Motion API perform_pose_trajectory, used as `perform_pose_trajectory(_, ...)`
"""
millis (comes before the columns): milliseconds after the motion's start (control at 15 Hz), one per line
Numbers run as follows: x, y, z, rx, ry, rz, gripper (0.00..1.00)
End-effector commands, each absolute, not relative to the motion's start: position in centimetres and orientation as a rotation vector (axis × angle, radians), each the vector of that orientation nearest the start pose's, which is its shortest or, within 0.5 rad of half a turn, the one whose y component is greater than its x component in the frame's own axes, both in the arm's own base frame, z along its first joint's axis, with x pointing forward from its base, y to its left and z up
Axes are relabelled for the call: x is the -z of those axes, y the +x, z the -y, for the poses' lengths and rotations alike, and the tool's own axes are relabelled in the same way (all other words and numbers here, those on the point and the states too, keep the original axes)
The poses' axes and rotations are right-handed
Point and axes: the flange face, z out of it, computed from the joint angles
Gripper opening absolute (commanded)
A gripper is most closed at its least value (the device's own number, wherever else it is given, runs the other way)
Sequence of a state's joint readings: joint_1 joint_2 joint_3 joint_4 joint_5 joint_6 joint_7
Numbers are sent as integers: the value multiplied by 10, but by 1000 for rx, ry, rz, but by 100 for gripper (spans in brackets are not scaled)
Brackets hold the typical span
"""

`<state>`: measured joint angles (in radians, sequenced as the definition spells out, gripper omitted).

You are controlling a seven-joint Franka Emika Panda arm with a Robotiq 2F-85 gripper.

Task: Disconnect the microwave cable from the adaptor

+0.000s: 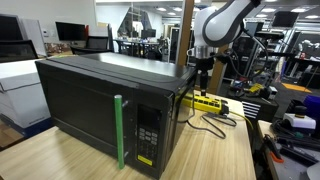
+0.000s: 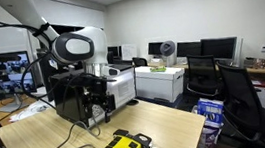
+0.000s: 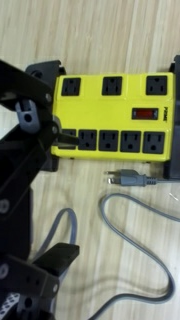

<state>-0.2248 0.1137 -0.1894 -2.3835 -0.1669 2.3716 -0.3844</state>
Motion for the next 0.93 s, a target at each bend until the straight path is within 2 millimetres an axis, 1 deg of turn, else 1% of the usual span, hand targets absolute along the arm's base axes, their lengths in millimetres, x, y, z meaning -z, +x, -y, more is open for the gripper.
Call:
perform_pose_trajectory(0,-300,453,228,-72,-3247,-83,100)
perform_pose_trajectory(133,-320,458,243,21,-3284,-225,100)
perform_pose_trajectory(267,-341,461,253,107,-3314,-361,100)
perform_pose_trajectory(400,-362,461,256,145,-3318,-456,100)
perform_pose_trajectory(467,-373,459,254,141,-3316,-464,100)
perform_pose_trajectory(667,-396,452,242,112,-3297,-365,100)
perform_pose_trajectory(867,-420,440,223,7,-3280,-154,100)
